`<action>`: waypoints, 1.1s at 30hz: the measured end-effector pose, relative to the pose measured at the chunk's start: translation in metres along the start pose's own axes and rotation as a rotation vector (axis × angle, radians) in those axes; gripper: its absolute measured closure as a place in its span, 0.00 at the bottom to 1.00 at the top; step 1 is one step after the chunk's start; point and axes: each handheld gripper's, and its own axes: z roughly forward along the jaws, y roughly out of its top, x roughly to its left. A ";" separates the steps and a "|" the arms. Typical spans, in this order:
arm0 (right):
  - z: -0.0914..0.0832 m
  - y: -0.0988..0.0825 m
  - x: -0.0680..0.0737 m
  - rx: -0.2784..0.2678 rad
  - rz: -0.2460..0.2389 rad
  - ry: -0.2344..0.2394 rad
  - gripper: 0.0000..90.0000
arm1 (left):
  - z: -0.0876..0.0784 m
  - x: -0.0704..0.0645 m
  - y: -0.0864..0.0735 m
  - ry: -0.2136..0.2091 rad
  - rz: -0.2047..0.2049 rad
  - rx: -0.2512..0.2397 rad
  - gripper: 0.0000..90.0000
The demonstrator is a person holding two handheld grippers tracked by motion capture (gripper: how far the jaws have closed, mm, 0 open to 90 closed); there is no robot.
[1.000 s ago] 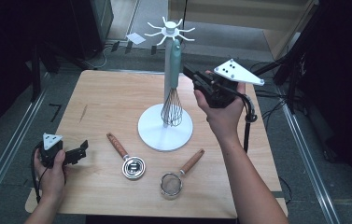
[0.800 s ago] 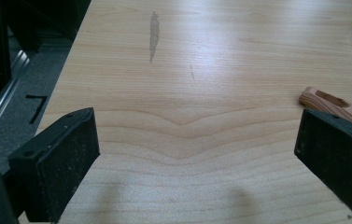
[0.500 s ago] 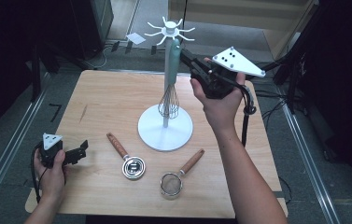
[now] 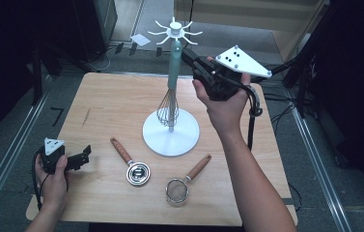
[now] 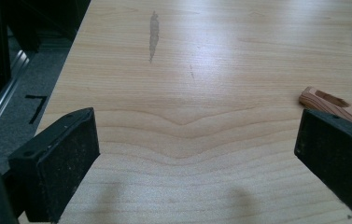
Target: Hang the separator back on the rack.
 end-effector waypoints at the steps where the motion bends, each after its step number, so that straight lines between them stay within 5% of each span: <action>1: 0.001 0.000 0.002 -0.001 -0.001 0.006 1.00 | 0.000 0.000 0.000 0.000 0.000 0.000 0.00; 22: 0.013 -0.003 0.018 0.024 -0.033 0.046 1.00 | 0.000 0.000 0.000 -0.004 -0.007 -0.006 0.00; 33: -0.011 -0.021 0.010 0.071 -0.046 0.015 1.00 | 0.000 0.000 0.000 0.002 -0.002 -0.001 0.00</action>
